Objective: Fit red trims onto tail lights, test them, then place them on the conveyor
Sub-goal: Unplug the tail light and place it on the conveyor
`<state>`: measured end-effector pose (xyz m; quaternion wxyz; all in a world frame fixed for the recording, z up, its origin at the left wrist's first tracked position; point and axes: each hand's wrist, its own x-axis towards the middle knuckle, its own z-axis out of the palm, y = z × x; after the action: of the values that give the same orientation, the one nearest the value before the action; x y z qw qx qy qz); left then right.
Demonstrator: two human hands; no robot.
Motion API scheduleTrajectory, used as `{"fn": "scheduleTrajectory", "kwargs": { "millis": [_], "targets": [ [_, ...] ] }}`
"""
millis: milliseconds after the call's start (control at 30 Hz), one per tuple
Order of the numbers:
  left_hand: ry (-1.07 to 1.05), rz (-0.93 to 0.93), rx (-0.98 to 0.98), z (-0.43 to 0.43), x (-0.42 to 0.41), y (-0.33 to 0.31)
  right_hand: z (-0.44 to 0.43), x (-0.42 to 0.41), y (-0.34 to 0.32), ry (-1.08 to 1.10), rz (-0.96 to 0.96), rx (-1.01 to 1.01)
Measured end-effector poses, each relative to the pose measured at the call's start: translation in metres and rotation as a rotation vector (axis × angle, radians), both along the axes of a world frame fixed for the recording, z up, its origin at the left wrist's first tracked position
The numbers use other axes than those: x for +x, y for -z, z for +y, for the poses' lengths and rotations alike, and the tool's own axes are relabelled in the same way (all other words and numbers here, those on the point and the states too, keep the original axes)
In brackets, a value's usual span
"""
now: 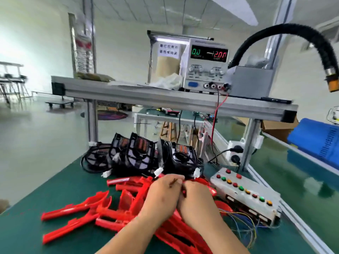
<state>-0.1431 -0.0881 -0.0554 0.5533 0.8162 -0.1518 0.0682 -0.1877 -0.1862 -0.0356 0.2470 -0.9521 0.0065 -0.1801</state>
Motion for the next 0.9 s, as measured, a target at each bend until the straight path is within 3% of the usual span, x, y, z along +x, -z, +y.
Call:
{"fn": "scheduleTrajectory", "kwargs": {
  "millis": [133,333,567,900],
  "targets": [
    [-0.092,0.018,0.038,0.024,0.039,0.003,0.019,0.055,0.008,0.007,0.021,-0.037],
    [-0.100,0.058,0.104,0.025,0.090,0.008,0.002,0.117,0.011,0.181,0.013,-0.082],
    [-0.099,0.112,0.077,0.017,0.111,0.016,-0.001,0.145,0.017,0.235,0.221,-0.219],
    [-0.078,0.124,0.051,0.020,0.121,0.020,-0.007,0.148,0.025,0.254,0.038,-0.255]
  ]
}}
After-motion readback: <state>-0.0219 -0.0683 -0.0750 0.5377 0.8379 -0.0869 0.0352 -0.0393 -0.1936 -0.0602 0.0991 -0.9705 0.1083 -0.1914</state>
